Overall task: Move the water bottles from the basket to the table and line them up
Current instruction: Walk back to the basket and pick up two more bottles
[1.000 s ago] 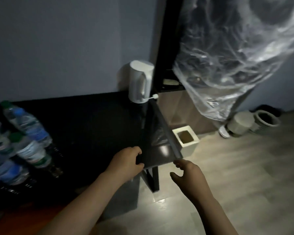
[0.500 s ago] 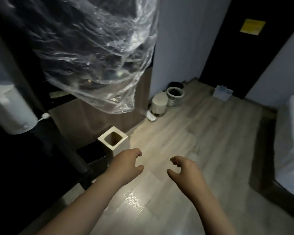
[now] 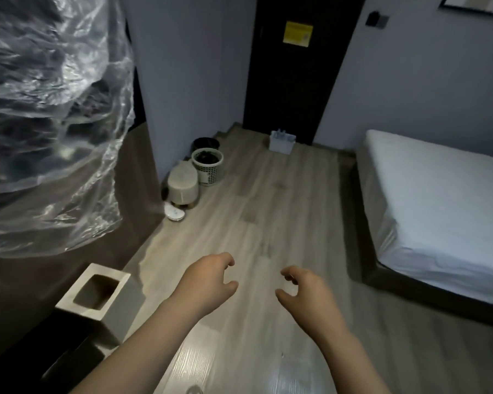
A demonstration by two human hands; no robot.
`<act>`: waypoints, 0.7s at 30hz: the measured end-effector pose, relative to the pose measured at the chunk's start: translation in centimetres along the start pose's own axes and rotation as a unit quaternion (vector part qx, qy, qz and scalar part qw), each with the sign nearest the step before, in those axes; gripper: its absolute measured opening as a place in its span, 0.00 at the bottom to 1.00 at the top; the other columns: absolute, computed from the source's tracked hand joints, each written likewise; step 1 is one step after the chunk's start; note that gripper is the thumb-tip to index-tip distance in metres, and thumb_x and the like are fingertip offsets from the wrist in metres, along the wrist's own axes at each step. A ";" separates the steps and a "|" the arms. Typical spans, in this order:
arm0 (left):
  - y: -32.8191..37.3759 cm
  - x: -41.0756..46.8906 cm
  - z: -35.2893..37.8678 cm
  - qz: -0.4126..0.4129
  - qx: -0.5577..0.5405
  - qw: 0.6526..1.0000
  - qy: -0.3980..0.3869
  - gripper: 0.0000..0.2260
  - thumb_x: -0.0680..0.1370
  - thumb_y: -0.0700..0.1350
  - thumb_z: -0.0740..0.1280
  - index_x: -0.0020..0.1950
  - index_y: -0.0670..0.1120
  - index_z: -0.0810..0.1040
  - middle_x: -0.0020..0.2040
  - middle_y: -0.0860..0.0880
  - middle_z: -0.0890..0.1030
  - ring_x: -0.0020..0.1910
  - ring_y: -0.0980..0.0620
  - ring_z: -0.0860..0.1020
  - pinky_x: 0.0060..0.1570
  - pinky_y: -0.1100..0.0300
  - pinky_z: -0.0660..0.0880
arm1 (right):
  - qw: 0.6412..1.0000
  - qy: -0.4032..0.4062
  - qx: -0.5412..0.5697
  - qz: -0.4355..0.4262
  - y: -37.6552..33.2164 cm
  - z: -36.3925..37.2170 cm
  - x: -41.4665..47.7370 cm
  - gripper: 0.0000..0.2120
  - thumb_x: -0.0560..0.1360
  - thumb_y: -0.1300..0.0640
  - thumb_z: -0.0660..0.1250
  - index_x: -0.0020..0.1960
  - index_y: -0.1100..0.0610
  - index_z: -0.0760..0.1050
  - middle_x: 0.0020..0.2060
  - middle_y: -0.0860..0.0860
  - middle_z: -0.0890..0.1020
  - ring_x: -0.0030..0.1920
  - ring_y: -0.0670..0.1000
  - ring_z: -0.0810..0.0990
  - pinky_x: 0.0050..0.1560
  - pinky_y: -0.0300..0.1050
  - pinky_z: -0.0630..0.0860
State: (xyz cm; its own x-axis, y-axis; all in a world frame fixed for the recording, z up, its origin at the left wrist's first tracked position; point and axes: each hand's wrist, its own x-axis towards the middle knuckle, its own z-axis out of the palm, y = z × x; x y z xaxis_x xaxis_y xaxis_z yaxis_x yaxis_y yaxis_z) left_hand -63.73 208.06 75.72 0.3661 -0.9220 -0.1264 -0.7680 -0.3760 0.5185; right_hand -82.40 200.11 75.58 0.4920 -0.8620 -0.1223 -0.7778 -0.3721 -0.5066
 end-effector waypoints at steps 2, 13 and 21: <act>-0.5 3.4 -1.2 0.013 0.004 1.000 -0.002 0.19 0.74 0.52 0.66 0.64 0.52 0.71 0.62 0.54 0.76 0.61 0.55 0.74 0.56 0.62 0.70 | 1.000 -0.002 0.001 0.013 -0.7 -0.4 2.7 0.21 0.74 0.51 0.67 0.66 0.50 0.72 0.61 0.45 0.78 0.61 0.44 0.75 0.59 0.38 0.72; -1.2 20.9 -5.0 0.072 0.055 0.995 -0.046 0.20 0.74 0.52 0.65 0.65 0.50 0.71 0.62 0.51 0.77 0.62 0.51 0.75 0.59 0.58 0.72 | 0.997 0.010 0.003 0.075 -2.1 -2.2 17.0 0.21 0.75 0.50 0.68 0.67 0.50 0.72 0.61 0.45 0.78 0.60 0.44 0.75 0.59 0.36 0.71; 1.1 34.6 -4.7 0.088 0.080 0.992 -0.051 0.20 0.75 0.51 0.65 0.65 0.49 0.71 0.63 0.51 0.76 0.63 0.50 0.73 0.59 0.58 0.71 | 0.996 0.021 0.012 0.082 1.5 -4.5 30.5 0.22 0.75 0.51 0.68 0.68 0.50 0.71 0.62 0.45 0.77 0.61 0.42 0.75 0.55 0.29 0.65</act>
State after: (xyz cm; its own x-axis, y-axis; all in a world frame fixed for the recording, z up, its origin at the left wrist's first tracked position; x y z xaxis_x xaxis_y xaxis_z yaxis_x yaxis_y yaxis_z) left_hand -49.41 176.24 75.90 0.1713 -0.9760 -0.1348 -0.8920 -0.2117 0.3994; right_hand -70.36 171.70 74.94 0.3417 -0.9245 -0.1688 -0.8368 -0.2175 -0.5024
